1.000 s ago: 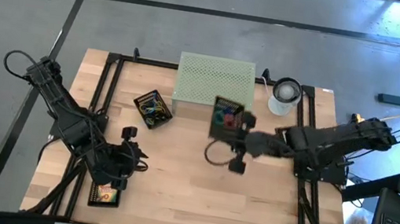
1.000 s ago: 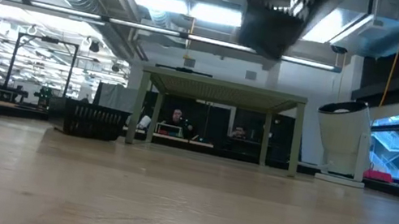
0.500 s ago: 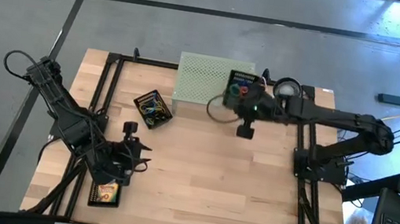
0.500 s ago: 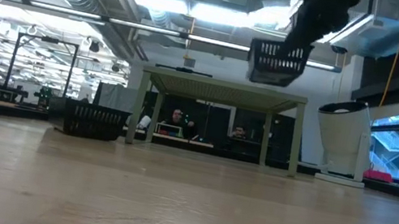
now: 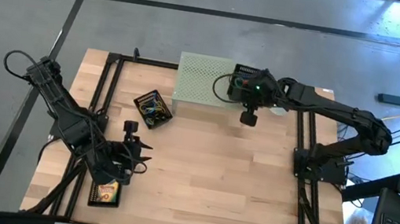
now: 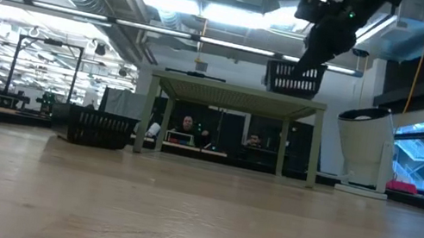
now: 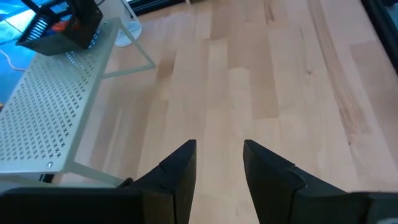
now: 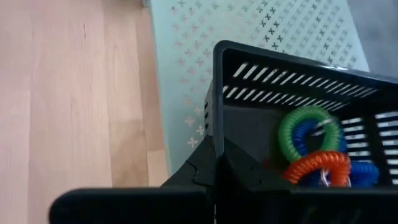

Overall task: Pick & Place Office Desk Supplies
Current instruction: Put the middle black bin on the shelf, then put the top black bin on the shelf

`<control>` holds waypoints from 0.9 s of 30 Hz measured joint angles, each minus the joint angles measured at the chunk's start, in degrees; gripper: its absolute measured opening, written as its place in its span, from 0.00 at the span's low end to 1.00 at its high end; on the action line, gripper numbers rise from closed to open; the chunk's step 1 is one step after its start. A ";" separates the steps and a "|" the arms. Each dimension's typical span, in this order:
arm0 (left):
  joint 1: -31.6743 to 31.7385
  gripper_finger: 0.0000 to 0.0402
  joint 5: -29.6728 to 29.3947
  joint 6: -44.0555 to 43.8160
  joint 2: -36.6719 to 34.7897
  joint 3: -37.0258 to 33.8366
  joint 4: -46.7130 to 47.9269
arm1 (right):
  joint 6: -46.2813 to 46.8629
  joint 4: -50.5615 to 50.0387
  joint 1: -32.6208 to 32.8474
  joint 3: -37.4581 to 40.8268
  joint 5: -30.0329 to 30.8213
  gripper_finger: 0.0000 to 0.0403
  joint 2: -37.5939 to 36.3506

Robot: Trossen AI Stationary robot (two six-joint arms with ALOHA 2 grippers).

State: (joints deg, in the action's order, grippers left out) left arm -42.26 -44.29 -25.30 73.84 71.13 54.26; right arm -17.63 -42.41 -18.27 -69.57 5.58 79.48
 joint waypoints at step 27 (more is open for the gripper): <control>0.00 0.31 0.66 0.08 0.02 0.00 0.00 | 0.52 0.41 -1.77 -0.03 4.28 0.31 2.63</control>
State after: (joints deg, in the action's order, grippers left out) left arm -42.26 -43.64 -25.22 73.86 71.13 54.26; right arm -17.11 -42.00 -20.04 -69.60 9.85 82.11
